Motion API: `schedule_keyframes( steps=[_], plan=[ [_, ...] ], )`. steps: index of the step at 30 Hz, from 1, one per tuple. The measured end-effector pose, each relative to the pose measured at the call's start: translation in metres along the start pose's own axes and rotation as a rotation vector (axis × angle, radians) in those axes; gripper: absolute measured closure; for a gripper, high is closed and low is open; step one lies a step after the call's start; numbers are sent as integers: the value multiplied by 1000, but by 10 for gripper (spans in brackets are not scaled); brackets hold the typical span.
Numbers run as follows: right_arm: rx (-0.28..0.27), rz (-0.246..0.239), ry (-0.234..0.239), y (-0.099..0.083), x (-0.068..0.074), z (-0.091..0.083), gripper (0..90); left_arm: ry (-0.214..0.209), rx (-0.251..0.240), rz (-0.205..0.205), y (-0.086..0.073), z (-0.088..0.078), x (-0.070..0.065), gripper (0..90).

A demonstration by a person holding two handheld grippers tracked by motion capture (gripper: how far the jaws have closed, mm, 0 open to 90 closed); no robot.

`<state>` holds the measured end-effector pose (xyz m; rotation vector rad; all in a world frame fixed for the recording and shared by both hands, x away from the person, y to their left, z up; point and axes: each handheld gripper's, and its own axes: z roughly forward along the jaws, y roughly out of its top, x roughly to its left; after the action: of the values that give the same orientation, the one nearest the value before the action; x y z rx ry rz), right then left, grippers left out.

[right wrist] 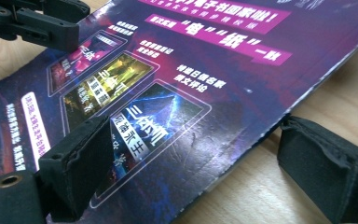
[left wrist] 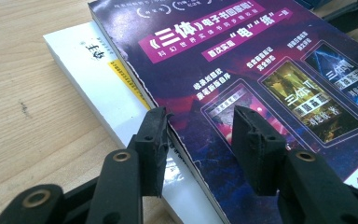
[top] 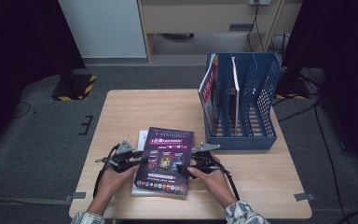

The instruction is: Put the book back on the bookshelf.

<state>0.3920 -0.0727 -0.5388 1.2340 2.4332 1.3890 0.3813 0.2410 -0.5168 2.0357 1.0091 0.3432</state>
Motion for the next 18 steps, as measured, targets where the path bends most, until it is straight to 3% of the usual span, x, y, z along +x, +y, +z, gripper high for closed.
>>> schedule_keyframes(
  steps=[9, 11, 18],
  plan=[
    [1, 6, 7, 1, 2, 0, 147, 1, -1, -7, 0, 0, 0, 554],
    [-14, 0, -9, 2, 4, -2, 163, -1, -2, -10, -1, 0, 0, 554],
    [-65, -11, 11, 15, 11, -14, 195, -1, -6, -15, -1, 0, 0, 554]
  ],
)
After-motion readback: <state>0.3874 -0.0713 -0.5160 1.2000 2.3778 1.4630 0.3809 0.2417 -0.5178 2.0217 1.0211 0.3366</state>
